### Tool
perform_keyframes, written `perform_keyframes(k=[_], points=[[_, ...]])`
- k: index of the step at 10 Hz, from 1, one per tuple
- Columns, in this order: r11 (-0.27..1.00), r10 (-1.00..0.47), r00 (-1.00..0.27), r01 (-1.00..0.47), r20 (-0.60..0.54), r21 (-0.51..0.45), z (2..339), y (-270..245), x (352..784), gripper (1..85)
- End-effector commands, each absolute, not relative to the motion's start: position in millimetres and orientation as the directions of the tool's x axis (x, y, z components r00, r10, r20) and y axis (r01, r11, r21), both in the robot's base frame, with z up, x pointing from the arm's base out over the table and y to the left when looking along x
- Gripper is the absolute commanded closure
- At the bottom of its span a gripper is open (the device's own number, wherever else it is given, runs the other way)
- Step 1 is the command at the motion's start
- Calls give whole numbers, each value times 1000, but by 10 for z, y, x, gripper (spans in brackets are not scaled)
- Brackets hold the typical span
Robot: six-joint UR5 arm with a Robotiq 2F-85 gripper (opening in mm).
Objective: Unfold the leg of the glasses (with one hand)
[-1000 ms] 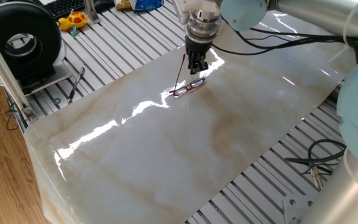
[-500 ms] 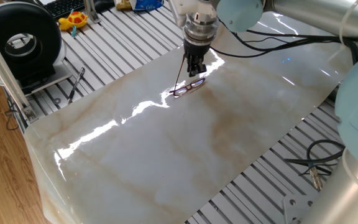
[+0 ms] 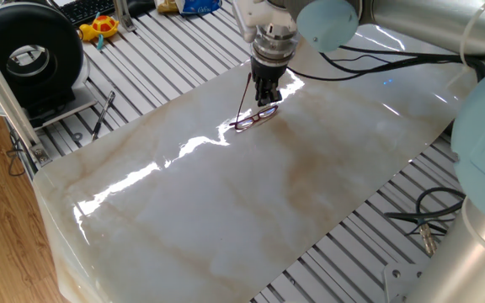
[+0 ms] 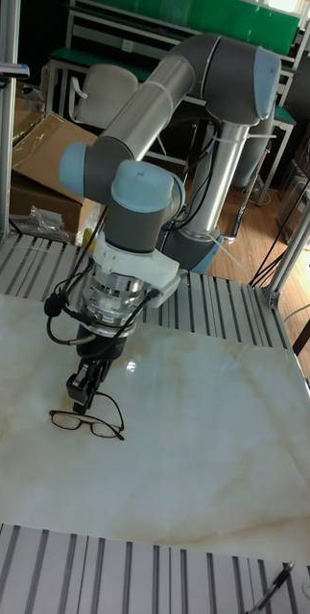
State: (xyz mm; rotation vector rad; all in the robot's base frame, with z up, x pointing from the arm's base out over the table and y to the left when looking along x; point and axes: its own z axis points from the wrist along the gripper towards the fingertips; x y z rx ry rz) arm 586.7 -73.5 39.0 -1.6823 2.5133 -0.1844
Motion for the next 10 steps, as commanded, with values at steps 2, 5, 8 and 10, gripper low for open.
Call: perform_keyframes(k=[2,5,8,10], points=[[403,-914,-405,-899,-26,-172,290,-779,5901,580],[403,-915,-402,-902,-37,-154,288,-737,5859,383],[412,-911,-405,-901,-81,-134,215,-625,5812,380],[423,-905,-414,-899,-99,-112,207,-579,5752,380]])
